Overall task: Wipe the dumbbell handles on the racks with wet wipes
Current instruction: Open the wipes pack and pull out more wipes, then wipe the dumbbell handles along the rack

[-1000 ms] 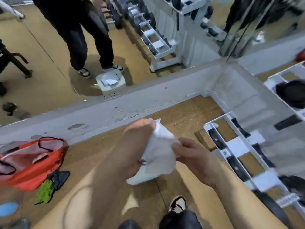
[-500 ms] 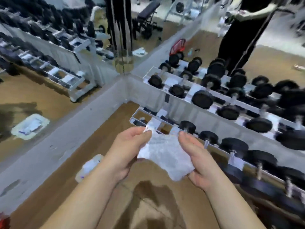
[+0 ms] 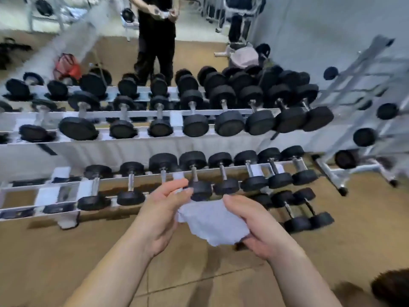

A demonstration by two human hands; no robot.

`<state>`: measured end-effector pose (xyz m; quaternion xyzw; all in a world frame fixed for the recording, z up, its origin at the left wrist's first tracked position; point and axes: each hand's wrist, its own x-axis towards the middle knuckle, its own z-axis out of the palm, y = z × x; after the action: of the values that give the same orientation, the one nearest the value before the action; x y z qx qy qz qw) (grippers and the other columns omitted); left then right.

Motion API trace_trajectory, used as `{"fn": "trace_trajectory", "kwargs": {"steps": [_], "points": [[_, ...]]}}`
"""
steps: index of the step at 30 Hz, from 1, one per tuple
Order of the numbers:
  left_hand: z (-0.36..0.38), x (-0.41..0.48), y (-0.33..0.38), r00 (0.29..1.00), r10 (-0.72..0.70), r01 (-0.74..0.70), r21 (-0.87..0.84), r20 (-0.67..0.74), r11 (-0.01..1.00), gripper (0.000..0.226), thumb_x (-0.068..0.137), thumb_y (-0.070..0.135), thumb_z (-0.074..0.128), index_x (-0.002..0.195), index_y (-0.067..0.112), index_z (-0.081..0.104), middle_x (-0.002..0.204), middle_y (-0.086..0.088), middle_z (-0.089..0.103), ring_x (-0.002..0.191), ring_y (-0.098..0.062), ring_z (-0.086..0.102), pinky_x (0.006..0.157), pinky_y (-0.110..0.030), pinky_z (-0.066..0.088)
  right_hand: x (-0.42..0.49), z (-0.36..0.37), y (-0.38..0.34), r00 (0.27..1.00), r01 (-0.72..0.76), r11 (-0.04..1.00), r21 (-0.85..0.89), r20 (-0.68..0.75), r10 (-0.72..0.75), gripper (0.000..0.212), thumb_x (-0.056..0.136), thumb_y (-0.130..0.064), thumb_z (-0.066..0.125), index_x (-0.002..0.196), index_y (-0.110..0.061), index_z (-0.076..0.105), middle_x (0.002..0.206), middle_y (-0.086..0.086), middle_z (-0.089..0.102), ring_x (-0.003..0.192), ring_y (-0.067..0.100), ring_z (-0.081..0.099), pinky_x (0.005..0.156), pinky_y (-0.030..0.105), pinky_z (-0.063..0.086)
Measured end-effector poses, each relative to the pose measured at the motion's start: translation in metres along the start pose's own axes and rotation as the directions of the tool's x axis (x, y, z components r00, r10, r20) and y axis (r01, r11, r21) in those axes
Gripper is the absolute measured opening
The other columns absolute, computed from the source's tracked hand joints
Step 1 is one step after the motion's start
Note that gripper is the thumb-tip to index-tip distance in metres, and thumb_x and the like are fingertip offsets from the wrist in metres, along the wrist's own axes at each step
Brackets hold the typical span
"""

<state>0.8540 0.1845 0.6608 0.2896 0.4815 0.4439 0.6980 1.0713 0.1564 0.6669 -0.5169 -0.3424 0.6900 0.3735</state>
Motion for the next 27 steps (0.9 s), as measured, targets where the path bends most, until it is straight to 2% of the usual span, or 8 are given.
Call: {"fn": "trace_trajectory", "kwargs": {"steps": [3,6,8,12,17,20,23,27], "points": [[0.086,0.018,-0.021,0.998,-0.039,0.033,0.103,0.056,0.994,0.031,0.09,0.016,0.076,0.12,0.016,0.07,0.114,-0.018,0.074,0.099,-0.03,0.071,0.084,-0.042,0.055,-0.023,-0.084,0.006,0.982,-0.052,0.998,0.026,-0.182,0.056,0.057,0.076,-0.048,0.085,0.089,0.003,0.063,0.075,0.016,0.051,0.057,0.023,0.047,0.052,0.031,0.032],[0.159,0.045,-0.036,0.987,-0.071,0.047,0.164,0.144,0.985,0.025,0.09,0.015,0.074,0.115,0.016,0.073,0.11,-0.018,0.075,0.098,-0.03,0.072,0.09,-0.045,0.054,-0.025,-0.153,0.012,0.929,-0.035,0.991,0.131,-0.362,0.08,0.027,0.089,-0.033,0.076,0.089,-0.009,0.063,0.071,0.009,0.059,0.055,0.018,0.052,0.051,0.027,0.043],[0.189,0.06,-0.041,0.982,-0.085,0.053,0.186,0.168,0.981,0.022,0.091,0.013,0.072,0.112,0.017,0.075,0.108,-0.019,0.075,0.095,-0.031,0.072,0.087,-0.045,0.055,-0.012,-0.18,0.013,0.916,-0.037,0.989,0.144,-0.39,0.091,0.027,0.092,-0.036,0.073,0.091,-0.011,0.063,0.071,0.004,0.063,0.055,0.015,0.055,0.055,0.028,0.044],[0.247,0.115,-0.047,0.959,-0.136,0.081,0.218,0.25,0.973,0.017,0.096,0.017,0.067,0.108,0.025,0.076,0.105,-0.015,0.073,0.094,-0.027,0.069,0.08,-0.039,0.053,0.028,-0.235,0.01,0.858,-0.097,0.955,0.281,-0.463,0.223,0.042,0.094,-0.051,0.069,0.111,-0.014,0.073,0.1,0.004,0.079,0.088,0.02,0.074,0.087,0.039,0.06],[0.324,0.198,-0.049,0.912,-0.178,0.048,0.335,0.37,0.941,0.021,0.1,0.018,0.064,0.106,0.034,0.076,0.104,-0.003,0.068,0.096,-0.018,0.06,0.088,-0.035,0.047,0.068,-0.293,-0.019,0.831,-0.014,0.849,0.528,-0.467,0.303,0.071,0.08,-0.071,0.07,0.124,-0.015,0.067,0.117,0.005,0.076,0.11,0.026,0.071,0.098,0.043,0.056],[0.375,0.233,-0.053,0.866,-0.238,0.054,0.389,0.441,0.92,0.023,0.099,0.019,0.066,0.108,0.038,0.075,0.112,-0.001,0.071,0.105,-0.018,0.068,0.098,-0.039,0.053,0.081,-0.328,-0.044,0.885,0.04,0.781,0.624,-0.385,0.262,0.088,0.078,-0.074,0.073,0.14,-0.014,0.06,0.136,0.012,0.067,0.131,0.034,0.06,0.116,0.054,0.042],[0.433,0.26,-0.057,0.797,-0.301,0.101,0.376,0.523,0.921,0.027,0.094,0.022,0.069,0.118,0.034,0.072,0.122,0.0,0.072,0.118,-0.024,0.067,0.106,-0.047,0.052,0.085,-0.364,-0.067,0.927,0.128,0.666,0.735,-0.327,0.183,0.084,0.087,-0.071,0.065,0.14,-0.005,0.061,0.144,0.022,0.058,0.139,0.04,0.051,0.123,0.059,0.029],[0.507,0.28,-0.065,0.668,-0.362,0.24,0.272,0.65,0.932,0.033,0.093,0.016,0.066,0.126,0.02,0.067,0.123,-0.01,0.072,0.11,-0.027,0.07,0.101,-0.045,0.053,0.078,-0.412,-0.088,0.949,0.232,0.44,0.867,-0.302,0.094,0.083,0.088,-0.071,0.059,0.136,-0.004,0.065,0.146,0.023,0.055,0.134,0.043,0.053,0.118,0.059,0.033]]}}
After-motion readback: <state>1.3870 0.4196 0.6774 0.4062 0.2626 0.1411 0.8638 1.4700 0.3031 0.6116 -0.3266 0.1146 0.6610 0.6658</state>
